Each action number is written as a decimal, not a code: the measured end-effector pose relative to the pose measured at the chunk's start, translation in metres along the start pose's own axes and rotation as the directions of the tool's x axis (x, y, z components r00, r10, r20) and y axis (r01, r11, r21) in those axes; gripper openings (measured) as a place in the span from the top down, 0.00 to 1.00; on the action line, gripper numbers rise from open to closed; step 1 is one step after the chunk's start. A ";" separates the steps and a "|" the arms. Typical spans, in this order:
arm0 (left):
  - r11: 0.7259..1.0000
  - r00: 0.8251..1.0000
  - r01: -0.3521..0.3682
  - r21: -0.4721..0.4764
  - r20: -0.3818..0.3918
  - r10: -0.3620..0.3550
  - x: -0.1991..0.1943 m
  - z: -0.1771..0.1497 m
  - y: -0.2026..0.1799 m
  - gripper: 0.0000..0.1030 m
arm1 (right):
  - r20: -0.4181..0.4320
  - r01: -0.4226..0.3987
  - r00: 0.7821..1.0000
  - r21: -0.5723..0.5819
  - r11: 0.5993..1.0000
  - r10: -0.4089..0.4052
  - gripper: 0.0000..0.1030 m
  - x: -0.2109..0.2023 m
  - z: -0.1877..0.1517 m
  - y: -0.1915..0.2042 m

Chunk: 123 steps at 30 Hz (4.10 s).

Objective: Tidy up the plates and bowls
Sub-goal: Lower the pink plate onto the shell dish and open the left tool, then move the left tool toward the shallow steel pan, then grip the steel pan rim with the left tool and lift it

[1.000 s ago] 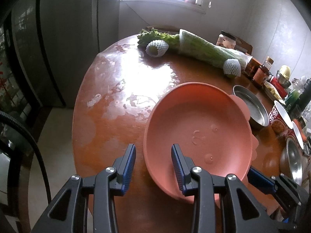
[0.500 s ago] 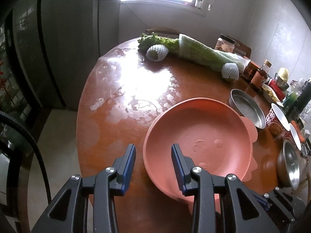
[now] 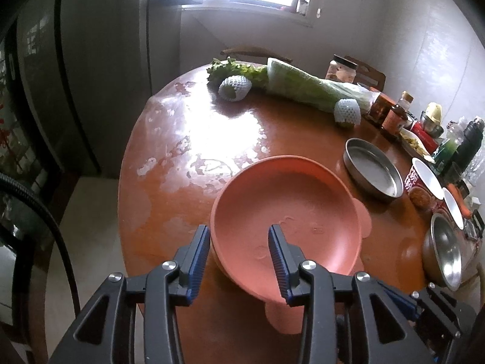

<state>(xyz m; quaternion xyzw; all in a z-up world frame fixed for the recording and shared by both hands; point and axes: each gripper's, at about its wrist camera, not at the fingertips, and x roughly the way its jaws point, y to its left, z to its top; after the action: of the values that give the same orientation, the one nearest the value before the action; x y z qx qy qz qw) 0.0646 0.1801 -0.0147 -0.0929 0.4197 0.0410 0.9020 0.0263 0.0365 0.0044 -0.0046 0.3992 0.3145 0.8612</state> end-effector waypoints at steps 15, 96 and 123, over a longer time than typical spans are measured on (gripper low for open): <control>0.999 0.998 -0.024 0.029 0.055 0.022 -0.029 0.001 -0.020 0.53 | 0.079 0.027 0.996 0.045 0.999 -0.030 0.50 -0.034 0.004 -0.019; 0.990 0.978 0.047 0.133 -0.208 -0.018 0.131 0.104 -0.167 0.43 | -0.196 0.268 0.956 0.267 0.926 -0.220 0.42 0.023 0.085 -0.242; 0.994 0.961 0.026 0.107 -0.276 0.005 0.162 0.102 -0.155 0.54 | -0.257 0.429 0.877 0.039 0.903 -0.406 0.45 0.070 0.102 -0.229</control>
<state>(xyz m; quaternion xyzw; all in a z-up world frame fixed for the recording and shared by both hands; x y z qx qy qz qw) 0.2688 0.0483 -0.0537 -0.0502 0.5424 -0.0002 0.8386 0.2550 -0.0836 -0.0299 -0.0881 0.5055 0.0992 0.8526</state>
